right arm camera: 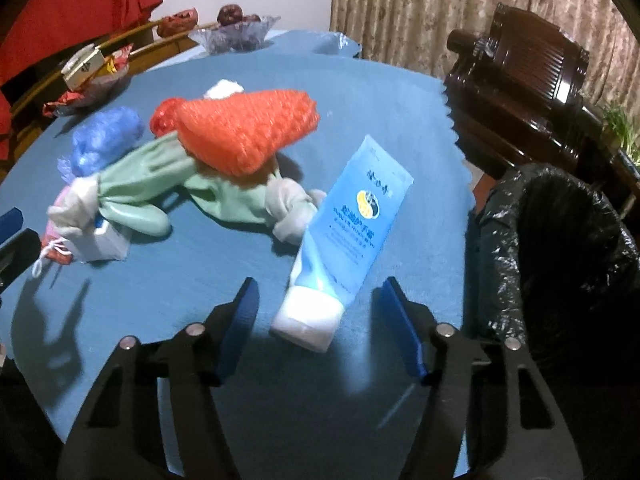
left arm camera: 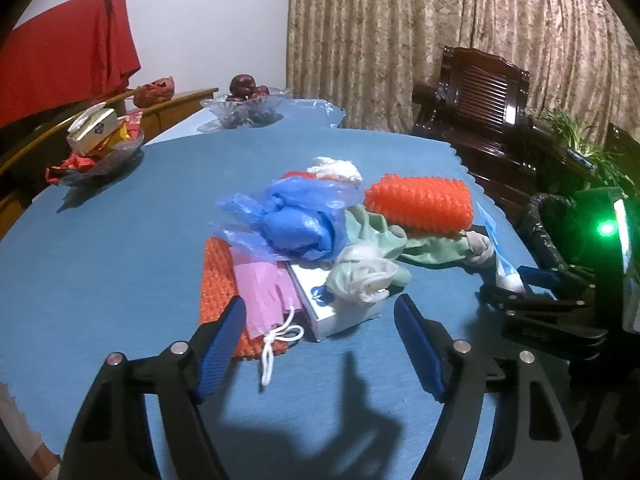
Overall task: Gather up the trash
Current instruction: 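Grasp the blue hand-cream tube with the right tool while the left tool grasps the pale green glove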
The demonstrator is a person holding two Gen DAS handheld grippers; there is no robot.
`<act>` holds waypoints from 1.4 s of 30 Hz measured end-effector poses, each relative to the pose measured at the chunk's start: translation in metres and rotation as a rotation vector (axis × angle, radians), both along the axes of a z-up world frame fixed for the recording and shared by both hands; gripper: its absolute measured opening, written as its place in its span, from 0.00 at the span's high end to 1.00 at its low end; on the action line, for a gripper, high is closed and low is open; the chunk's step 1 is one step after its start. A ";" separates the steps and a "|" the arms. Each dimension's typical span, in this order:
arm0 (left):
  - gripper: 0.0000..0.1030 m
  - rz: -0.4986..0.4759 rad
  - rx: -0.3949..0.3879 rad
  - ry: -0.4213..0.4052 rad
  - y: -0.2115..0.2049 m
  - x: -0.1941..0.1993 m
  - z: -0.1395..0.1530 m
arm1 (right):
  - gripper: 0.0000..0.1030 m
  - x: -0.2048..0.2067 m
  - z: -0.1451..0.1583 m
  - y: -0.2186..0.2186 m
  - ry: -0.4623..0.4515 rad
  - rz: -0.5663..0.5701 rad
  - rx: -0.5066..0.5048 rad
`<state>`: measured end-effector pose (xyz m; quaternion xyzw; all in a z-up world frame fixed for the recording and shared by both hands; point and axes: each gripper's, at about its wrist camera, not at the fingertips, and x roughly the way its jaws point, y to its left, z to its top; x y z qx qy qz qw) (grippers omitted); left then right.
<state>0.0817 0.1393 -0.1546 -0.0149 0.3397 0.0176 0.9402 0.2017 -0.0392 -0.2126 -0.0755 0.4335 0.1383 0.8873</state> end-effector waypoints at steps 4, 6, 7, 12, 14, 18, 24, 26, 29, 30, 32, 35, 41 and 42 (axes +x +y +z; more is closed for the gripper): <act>0.34 -0.020 -0.002 0.010 -0.006 0.006 -0.003 | 0.62 -0.001 0.004 -0.002 0.004 0.035 -0.004; 0.36 -0.031 -0.001 0.012 -0.010 0.009 -0.004 | 0.65 -0.005 0.006 -0.005 0.009 0.050 0.005; 0.37 -0.039 0.004 0.011 -0.012 0.011 -0.004 | 0.65 -0.007 0.008 -0.008 0.010 0.053 0.013; 0.41 -0.054 0.016 0.026 -0.020 0.025 -0.009 | 0.68 -0.017 0.017 -0.015 -0.002 0.069 0.020; 0.45 -0.063 0.019 0.036 -0.024 0.031 -0.012 | 0.68 -0.019 0.018 -0.017 -0.002 0.066 0.018; 0.63 -0.070 0.028 0.060 -0.029 0.039 -0.020 | 0.68 -0.019 0.016 -0.023 0.006 0.049 0.027; 0.68 -0.102 0.005 0.072 -0.032 0.030 -0.018 | 0.68 -0.020 0.014 -0.028 0.014 0.038 0.034; 0.68 -0.117 -0.026 0.093 -0.034 0.023 -0.017 | 0.68 -0.020 0.014 -0.028 0.015 0.039 0.034; 0.66 -0.133 -0.041 0.115 -0.037 0.016 -0.018 | 0.68 -0.020 0.014 -0.028 0.016 0.049 0.033; 0.65 -0.137 -0.040 0.118 -0.037 0.016 -0.019 | 0.67 -0.021 0.014 -0.028 0.017 0.053 0.031; 0.63 -0.135 -0.040 0.121 -0.037 0.020 -0.020 | 0.63 -0.021 0.015 -0.028 0.015 0.055 0.031; 0.52 -0.126 -0.050 0.120 -0.036 0.028 -0.021 | 0.61 -0.021 0.015 -0.029 0.015 0.051 0.029; 0.67 -0.150 -0.043 0.133 -0.042 0.036 -0.029 | 0.68 -0.018 0.015 -0.026 0.027 0.066 0.035; 0.67 -0.154 -0.051 0.144 -0.042 0.036 -0.031 | 0.68 -0.018 0.015 -0.025 0.026 0.068 0.026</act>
